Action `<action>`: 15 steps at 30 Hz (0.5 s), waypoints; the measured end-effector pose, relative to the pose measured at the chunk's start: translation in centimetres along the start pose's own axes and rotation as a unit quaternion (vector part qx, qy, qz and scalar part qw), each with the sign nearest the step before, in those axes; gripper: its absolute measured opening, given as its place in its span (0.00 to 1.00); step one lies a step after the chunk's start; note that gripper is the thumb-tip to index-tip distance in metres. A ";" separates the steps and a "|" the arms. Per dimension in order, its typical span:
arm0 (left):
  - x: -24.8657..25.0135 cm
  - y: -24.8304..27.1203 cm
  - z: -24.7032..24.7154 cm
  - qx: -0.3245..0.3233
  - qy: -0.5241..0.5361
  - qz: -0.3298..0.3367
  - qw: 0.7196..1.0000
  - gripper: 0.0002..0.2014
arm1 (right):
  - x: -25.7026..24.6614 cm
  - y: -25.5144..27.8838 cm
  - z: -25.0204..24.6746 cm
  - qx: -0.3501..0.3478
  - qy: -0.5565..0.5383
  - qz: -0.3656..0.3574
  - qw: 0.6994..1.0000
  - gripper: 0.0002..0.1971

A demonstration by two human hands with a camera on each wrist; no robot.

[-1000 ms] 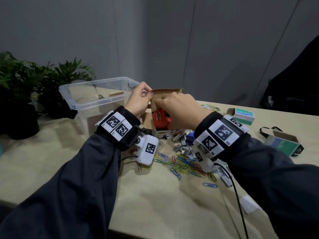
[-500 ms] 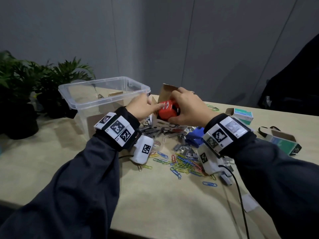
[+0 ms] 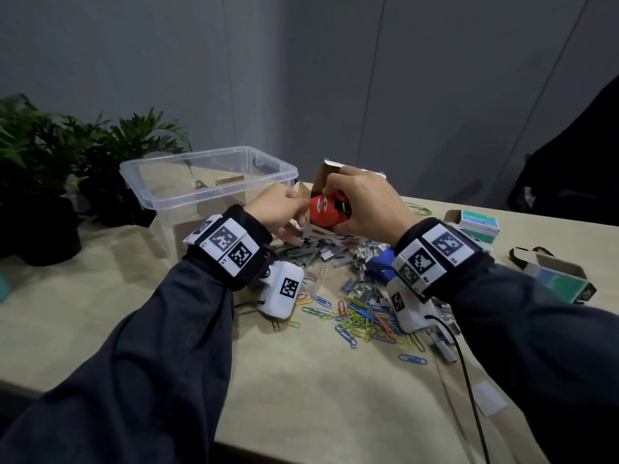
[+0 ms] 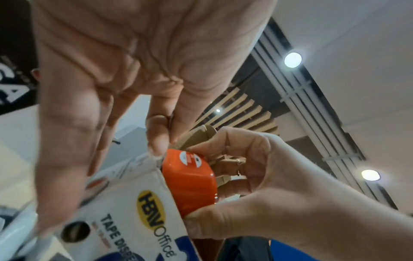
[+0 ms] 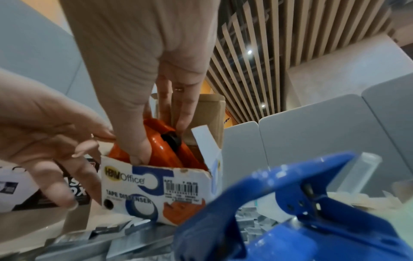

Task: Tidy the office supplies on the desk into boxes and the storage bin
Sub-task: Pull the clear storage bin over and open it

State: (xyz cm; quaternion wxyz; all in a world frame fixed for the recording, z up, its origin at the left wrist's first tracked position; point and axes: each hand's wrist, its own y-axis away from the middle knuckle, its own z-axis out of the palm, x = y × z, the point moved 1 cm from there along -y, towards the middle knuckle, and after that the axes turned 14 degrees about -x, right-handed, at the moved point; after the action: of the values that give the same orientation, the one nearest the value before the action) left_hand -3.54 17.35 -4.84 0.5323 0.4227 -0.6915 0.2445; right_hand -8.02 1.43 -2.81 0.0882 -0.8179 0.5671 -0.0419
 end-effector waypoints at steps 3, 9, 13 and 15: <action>0.1 0.1 0.1 -0.009 0.037 0.000 0.999 0.14 | 0.2 -0.2 0.1 0.000 -0.017 0.002 1.000 0.22; 0.3 0.3 0.6 -0.002 0.063 0.011 0.998 0.14 | 1.0 -0.1 0.8 -0.008 -0.017 -0.030 0.999 0.31; 0.1 0.2 0.5 0.004 0.078 0.003 0.997 0.15 | 1.3 0.3 1.1 -0.032 -0.002 -0.070 0.997 0.29; 0.1 0.3 0.6 0.005 0.074 0.001 0.997 0.15 | 1.2 0.3 1.1 -0.038 0.004 -0.073 0.997 0.28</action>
State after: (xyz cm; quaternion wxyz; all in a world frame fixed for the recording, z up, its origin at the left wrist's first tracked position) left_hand -4.06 17.01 -4.87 0.5799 0.4055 -0.6491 0.2792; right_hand -7.69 0.35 -3.94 0.0516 -0.8596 0.5075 -0.0298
